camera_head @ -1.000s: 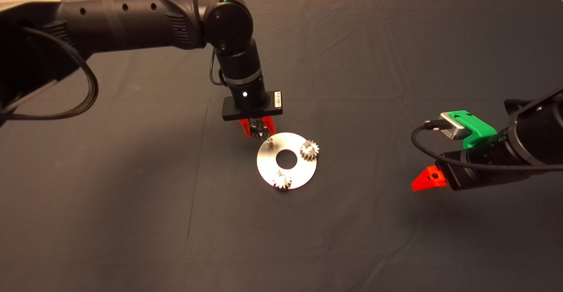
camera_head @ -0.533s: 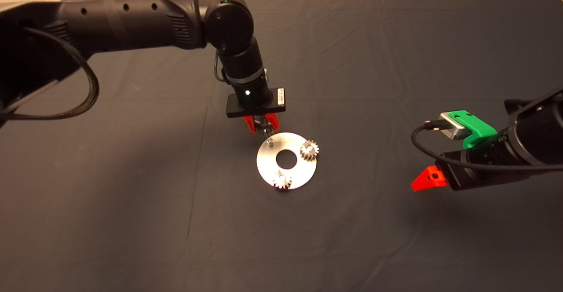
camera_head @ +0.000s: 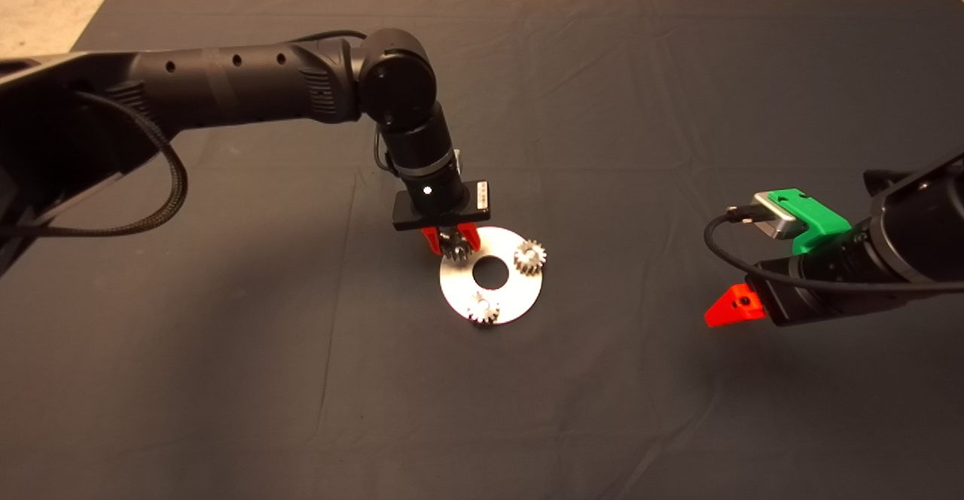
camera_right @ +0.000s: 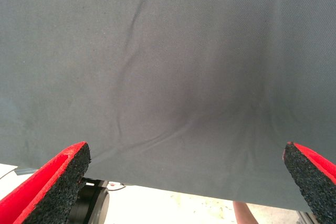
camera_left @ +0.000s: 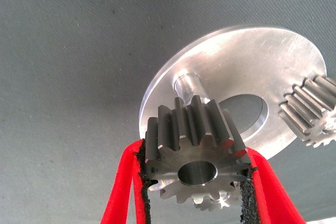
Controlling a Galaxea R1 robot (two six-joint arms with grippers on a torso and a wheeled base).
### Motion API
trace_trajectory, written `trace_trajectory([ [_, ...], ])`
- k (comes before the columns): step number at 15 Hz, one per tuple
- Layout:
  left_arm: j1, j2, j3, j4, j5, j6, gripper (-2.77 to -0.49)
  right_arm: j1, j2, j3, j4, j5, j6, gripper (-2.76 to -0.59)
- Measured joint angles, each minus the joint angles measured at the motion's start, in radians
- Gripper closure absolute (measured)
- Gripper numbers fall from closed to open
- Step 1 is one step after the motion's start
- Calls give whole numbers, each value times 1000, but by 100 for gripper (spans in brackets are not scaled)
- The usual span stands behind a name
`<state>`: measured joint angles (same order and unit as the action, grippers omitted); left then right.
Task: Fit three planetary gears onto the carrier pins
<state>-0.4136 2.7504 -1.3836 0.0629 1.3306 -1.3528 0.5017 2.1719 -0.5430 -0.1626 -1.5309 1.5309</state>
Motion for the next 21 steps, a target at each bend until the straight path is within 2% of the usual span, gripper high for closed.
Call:
trace_trajectory([
  [2, 0, 0, 0, 2, 0, 1, -70, 0, 0, 0, 0, 0, 0, -275],
  [10, 0, 2, 0, 39, 0, 24, -70, 0, 0, 0, 0, 0, 0, -275],
  [16, 0, 32, 0, 44, -3, 26, -70, 0, 0, 0, 0, 0, 0, -275],
  [19, 0, 34, 0, 101, 5, 26, -70, 0, 0, 0, 0, 0, 0, -275],
  [21, 0, 34, 0, 104, 12, 26, -70, 0, 0, 0, 0, 0, 0, -275],
])
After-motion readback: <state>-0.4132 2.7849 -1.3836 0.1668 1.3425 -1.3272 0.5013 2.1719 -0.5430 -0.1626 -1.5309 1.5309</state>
